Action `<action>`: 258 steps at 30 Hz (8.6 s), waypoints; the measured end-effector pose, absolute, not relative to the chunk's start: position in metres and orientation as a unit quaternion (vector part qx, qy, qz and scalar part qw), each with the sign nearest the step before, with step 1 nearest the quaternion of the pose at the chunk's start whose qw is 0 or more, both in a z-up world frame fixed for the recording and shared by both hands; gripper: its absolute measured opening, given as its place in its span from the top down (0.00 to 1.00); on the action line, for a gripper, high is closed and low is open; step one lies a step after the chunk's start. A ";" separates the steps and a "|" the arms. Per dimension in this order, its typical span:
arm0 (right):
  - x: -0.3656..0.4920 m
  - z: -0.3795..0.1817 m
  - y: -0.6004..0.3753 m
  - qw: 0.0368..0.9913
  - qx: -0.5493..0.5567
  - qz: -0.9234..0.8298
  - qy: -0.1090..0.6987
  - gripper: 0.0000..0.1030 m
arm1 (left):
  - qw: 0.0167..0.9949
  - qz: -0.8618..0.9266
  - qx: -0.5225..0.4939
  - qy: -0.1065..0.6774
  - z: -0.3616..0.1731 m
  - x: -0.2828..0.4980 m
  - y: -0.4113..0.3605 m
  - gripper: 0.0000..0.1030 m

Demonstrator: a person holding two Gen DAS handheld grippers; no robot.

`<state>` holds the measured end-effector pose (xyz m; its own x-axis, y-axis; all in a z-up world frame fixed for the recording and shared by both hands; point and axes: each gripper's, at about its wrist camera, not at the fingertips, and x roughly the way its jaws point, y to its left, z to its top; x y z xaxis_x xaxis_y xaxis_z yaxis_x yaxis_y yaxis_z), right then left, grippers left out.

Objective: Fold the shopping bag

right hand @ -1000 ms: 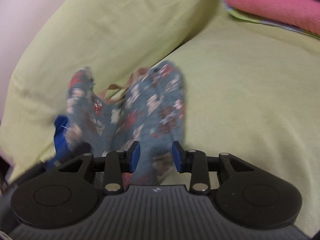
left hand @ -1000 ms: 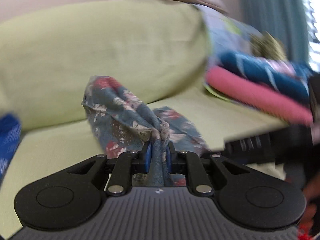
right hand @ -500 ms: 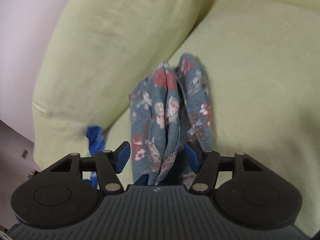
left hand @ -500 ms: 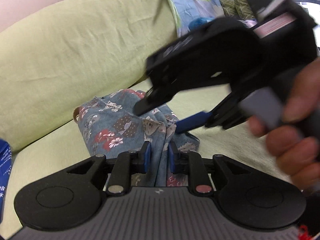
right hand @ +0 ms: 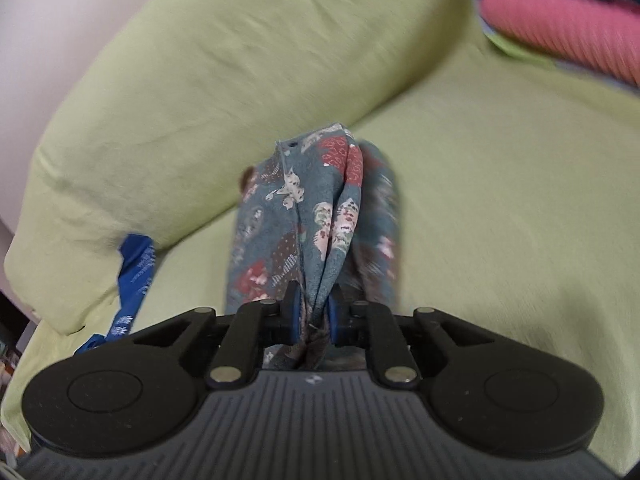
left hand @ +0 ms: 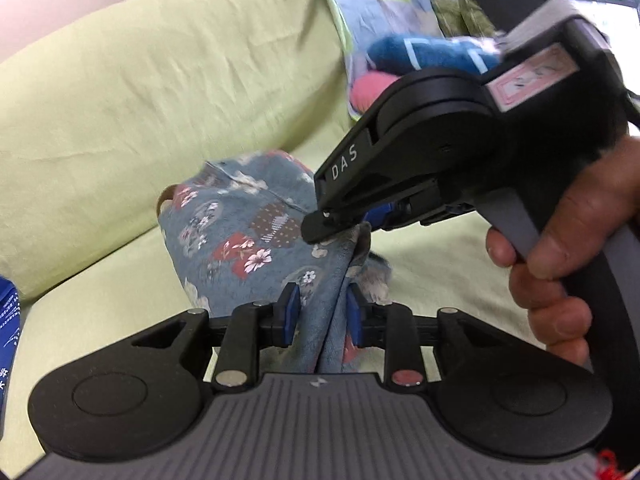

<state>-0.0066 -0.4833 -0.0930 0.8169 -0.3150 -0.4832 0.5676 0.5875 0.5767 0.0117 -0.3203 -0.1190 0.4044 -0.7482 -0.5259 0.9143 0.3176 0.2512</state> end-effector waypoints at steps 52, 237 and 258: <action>0.010 -0.113 -0.476 0.927 0.172 -0.234 0.239 1.00 | 0.734 -0.582 0.280 0.210 -0.132 0.223 -0.414 0.96; -0.034 -0.166 -0.316 0.829 -0.477 -0.056 0.287 0.81 | 0.552 -0.571 0.596 -0.118 -0.159 0.047 -0.240 0.80; -0.071 -0.144 -0.283 0.845 -0.406 -0.205 0.281 0.21 | 0.650 -0.492 0.574 -0.082 -0.148 0.018 -0.226 0.30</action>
